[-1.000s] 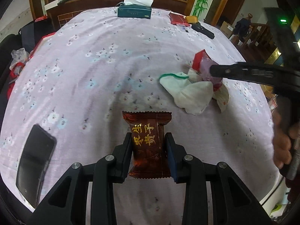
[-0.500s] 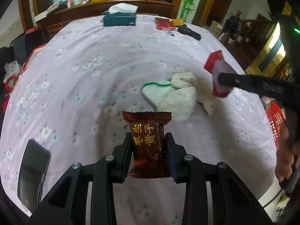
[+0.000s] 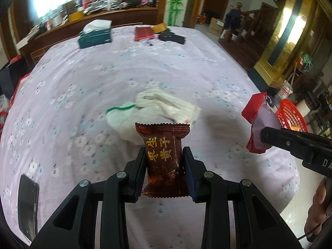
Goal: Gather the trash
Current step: 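Grasp the pink-and-red plastic bag with the right tool while the left tool holds the wrapper, then carry the candy wrapper and pink bag with both tools over the wastebasket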
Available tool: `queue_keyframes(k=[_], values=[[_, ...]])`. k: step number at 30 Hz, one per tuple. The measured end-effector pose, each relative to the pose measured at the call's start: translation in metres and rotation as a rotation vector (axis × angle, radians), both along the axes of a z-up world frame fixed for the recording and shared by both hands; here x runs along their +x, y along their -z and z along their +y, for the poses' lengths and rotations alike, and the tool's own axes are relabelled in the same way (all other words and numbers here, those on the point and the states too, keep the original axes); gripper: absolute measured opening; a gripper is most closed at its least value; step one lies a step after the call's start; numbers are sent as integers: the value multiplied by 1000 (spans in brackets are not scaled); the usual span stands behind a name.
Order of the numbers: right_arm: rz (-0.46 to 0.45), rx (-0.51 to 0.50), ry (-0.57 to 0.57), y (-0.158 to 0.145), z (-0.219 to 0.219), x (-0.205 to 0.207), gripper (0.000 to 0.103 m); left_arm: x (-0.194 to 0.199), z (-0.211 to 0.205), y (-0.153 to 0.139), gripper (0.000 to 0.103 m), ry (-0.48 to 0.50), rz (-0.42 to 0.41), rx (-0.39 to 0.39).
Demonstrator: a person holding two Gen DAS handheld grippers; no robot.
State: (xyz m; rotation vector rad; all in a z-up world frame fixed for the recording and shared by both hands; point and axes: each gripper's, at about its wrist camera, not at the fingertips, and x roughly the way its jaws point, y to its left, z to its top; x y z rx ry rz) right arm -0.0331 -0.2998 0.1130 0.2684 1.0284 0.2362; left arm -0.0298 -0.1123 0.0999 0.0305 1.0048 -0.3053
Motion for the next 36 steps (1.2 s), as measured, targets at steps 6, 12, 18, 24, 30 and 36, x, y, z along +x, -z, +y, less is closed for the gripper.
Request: queue_keyframes(k=[6,12,18,24,30,36], values=[[-28,22,51,-12,-27,-18,37,-7,-28,-10,33,61,-31,14],[-52,33,85,-21,-48,-34,37,-11,-49,-19,33,100,-56,20],[-79,40,118,-31,-66,-47,37,-15,-68,-29,33,137,-83,27],[-93,45,137,-36,-77,-55,37,-17,-82,-34,33,159,-96,35],[-96,55,162,-37,-90,-61,37,-19,-95,-35,33,181,-98,41],[-93,65,184,-36,-103,-66,37,-20,-107,-34,33,203,-96,47]])
